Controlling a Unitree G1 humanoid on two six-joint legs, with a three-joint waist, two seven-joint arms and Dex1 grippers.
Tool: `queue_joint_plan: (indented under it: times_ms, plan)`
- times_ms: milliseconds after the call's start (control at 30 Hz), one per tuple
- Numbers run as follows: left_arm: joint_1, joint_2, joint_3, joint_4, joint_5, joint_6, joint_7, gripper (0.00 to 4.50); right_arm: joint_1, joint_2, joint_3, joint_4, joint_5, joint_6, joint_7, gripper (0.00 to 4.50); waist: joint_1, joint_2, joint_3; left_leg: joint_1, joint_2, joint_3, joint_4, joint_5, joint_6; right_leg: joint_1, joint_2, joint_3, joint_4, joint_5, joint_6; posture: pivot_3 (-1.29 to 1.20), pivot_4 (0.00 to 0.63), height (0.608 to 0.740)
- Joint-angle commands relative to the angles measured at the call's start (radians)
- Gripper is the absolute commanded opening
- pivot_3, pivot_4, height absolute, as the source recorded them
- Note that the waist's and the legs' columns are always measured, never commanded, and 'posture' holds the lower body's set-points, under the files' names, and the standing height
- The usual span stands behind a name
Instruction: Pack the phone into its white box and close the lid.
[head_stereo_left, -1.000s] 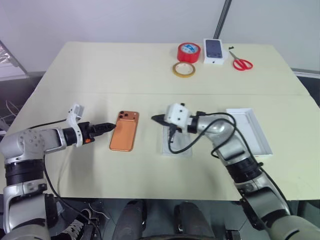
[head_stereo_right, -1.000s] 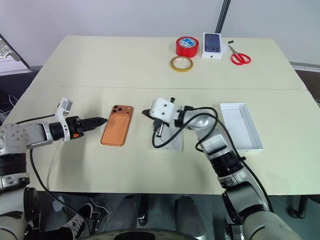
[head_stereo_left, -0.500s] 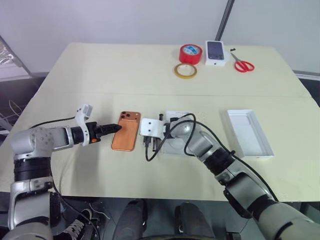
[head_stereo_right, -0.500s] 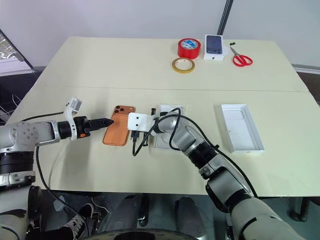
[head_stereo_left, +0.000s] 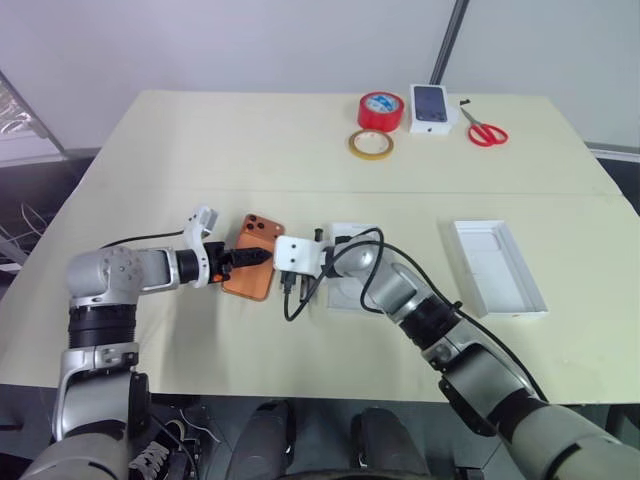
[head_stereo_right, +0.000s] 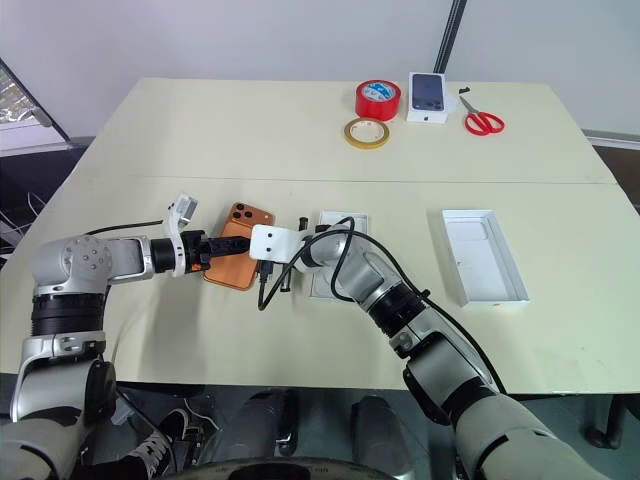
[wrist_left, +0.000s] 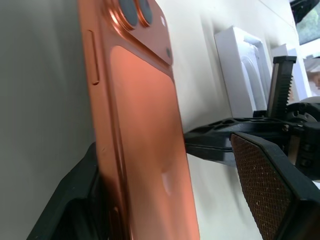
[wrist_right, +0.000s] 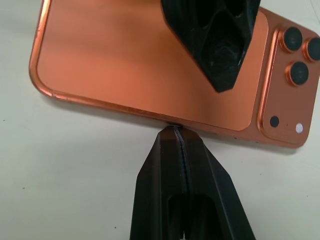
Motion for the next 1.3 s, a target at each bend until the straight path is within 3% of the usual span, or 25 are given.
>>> queue_joint_plan:
  times_ms: [33,200,233,300,467,633,733,833,967,1067,1300]
  plan:
    - [0.003,0.001,-0.018,0.040,0.012,0.011,0.007,3.47,0.012,0.005,0.009,-0.004,-0.013,-0.005,-0.004,0.02,0.000,0.000,0.000,0.000,0.000,0.000,0.000,0.000,0.000,0.000,0.000,0.000,0.000,0.000,0.000,0.00,0.150,0.740]
    - [0.012,0.041,0.031,0.079,-0.009,0.028,-0.017,3.47,0.015,0.003,0.007,-0.002,-0.013,-0.012,-0.008,0.02,-0.008,0.000,0.000,0.000,0.000,0.000,-0.001,0.000,0.000,-0.001,0.000,0.000,0.000,0.000,0.000,0.00,0.150,0.740]
    - [0.019,0.048,0.033,0.081,-0.012,0.031,-0.022,3.22,0.016,0.003,0.007,-0.004,-0.012,-0.011,-0.008,0.00,-0.009,0.000,0.000,0.000,0.000,0.000,-0.002,0.000,0.000,-0.001,0.000,0.001,0.000,0.000,0.000,0.00,0.150,0.740]
    - [0.029,0.050,0.043,0.082,-0.025,0.040,-0.026,2.62,0.019,0.000,0.007,-0.007,-0.012,-0.012,-0.006,0.00,-0.010,0.000,0.000,0.000,0.000,0.000,-0.004,0.001,-0.001,-0.002,0.000,0.001,0.000,0.000,0.000,0.00,0.150,0.740]
    - [0.043,0.027,0.064,0.104,-0.038,0.054,-0.015,0.09,0.017,0.001,0.006,-0.008,-0.012,-0.020,-0.007,0.00,-0.009,-0.001,0.000,0.000,0.001,0.001,-0.009,0.003,-0.004,-0.003,0.001,0.001,0.000,0.000,0.000,0.00,0.150,0.740]
    - [0.047,-0.016,0.141,0.114,-0.092,0.123,-0.001,0.01,0.021,0.015,-0.053,-0.060,0.049,-0.025,-0.011,0.00,-0.008,-0.001,0.000,0.002,0.001,0.000,-0.009,0.003,-0.004,-0.002,0.001,0.002,-0.001,0.000,-0.001,0.00,0.150,0.740]
    - [0.047,-0.027,0.204,0.132,-0.112,0.145,0.011,0.01,0.047,0.041,-0.161,-0.155,0.225,0.053,0.070,0.00,-0.008,-0.002,0.001,-0.001,0.001,0.001,-0.009,0.003,-0.004,-0.002,0.001,0.002,-0.001,0.000,-0.001,0.00,0.150,0.740]
    - [0.061,-0.032,0.242,0.103,-0.140,0.145,0.000,0.00,0.078,0.032,-0.300,-0.293,0.485,0.181,0.209,0.89,-0.008,-0.002,0.002,-0.004,0.001,0.000,-0.009,0.003,-0.005,-0.005,0.001,0.001,0.000,0.000,-0.001,0.00,0.150,0.740]
    - [0.100,-0.074,0.258,0.015,-0.148,0.066,0.018,0.00,0.149,-0.091,-0.272,-0.420,0.484,0.150,0.276,2.90,-0.005,-0.003,0.001,-0.005,0.001,0.000,-0.009,0.003,-0.005,-0.005,0.001,0.001,-0.002,0.000,-0.001,0.00,0.150,0.740]
    - [0.119,-0.131,0.268,-0.085,-0.171,0.004,0.044,0.00,0.265,-0.245,-0.264,-0.525,0.475,0.070,0.357,2.90,0.006,-0.004,0.002,-0.005,0.000,0.000,-0.009,0.003,-0.004,-0.004,-0.002,0.000,-0.003,0.000,-0.001,0.00,0.150,0.740]
    - [0.104,-0.171,0.279,-0.090,-0.208,0.020,0.082,0.00,0.421,-0.439,-0.265,-0.529,0.398,-0.153,0.383,2.90,-0.008,-0.006,0.004,-0.006,0.001,0.001,-0.010,0.003,-0.004,-0.005,0.000,0.001,-0.003,0.001,-0.001,0.00,0.150,0.740]
